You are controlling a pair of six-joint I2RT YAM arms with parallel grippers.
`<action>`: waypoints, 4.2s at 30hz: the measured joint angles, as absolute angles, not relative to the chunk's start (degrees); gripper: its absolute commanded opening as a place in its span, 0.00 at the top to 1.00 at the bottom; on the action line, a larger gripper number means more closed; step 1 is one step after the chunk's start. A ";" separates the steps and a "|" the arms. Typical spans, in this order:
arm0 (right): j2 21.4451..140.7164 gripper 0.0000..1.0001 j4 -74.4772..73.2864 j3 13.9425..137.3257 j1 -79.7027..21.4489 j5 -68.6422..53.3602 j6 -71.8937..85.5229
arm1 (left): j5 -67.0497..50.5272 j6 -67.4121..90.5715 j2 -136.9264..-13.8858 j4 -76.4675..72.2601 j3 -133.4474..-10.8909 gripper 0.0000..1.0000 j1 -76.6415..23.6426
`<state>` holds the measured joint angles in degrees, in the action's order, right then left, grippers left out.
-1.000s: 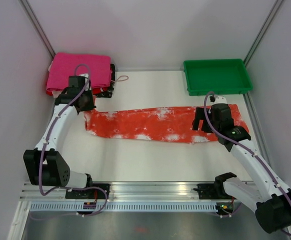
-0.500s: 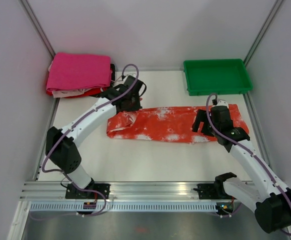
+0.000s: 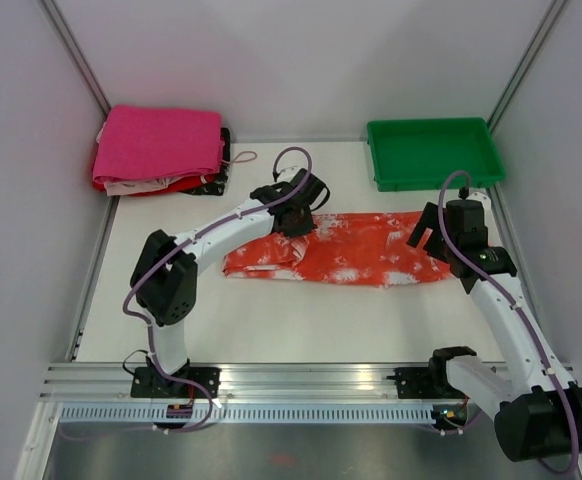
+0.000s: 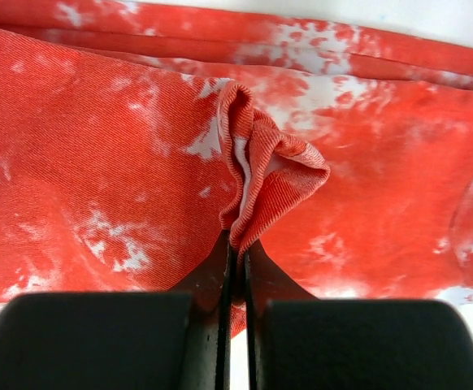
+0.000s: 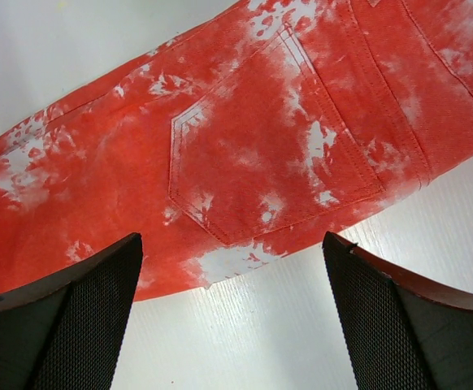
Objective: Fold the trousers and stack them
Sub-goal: Fold the trousers
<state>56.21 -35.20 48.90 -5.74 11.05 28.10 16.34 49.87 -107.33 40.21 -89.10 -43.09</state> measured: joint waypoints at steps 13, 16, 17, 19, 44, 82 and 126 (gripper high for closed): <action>56.34 0.02 -35.20 48.31 -5.72 10.20 27.70 | 13.80 54.74 -112.42 34.79 -89.97 0.98 -45.01; 56.36 0.02 -35.22 48.14 -5.72 10.20 27.70 | 13.32 55.02 -113.21 34.17 -90.00 0.98 -45.30; 56.38 0.02 -35.22 48.14 -5.72 10.22 27.70 | 13.30 55.02 -113.32 34.00 -90.00 0.98 -45.39; 56.42 0.02 -35.20 48.14 -5.72 10.22 27.70 | 13.21 55.02 -113.43 33.87 -90.06 0.98 -45.52; 56.18 0.02 -35.59 46.37 -5.61 9.91 27.62 | 6.35 55.55 -116.53 32.58 -93.17 0.28 -46.35; 82.43 0.29 -13.96 50.15 -19.03 -16.34 27.94 | -5.69 42.19 -81.91 18.13 -45.28 0.16 -14.33; 74.65 0.28 -11.97 42.78 -30.41 -6.31 36.38 | 11.44 11.57 -65.21 33.80 -60.66 0.98 3.46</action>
<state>74.65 -11.97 42.78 -30.41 -6.31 36.38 11.44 11.57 -65.21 33.80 -60.66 3.46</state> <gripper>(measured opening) 0.710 0.072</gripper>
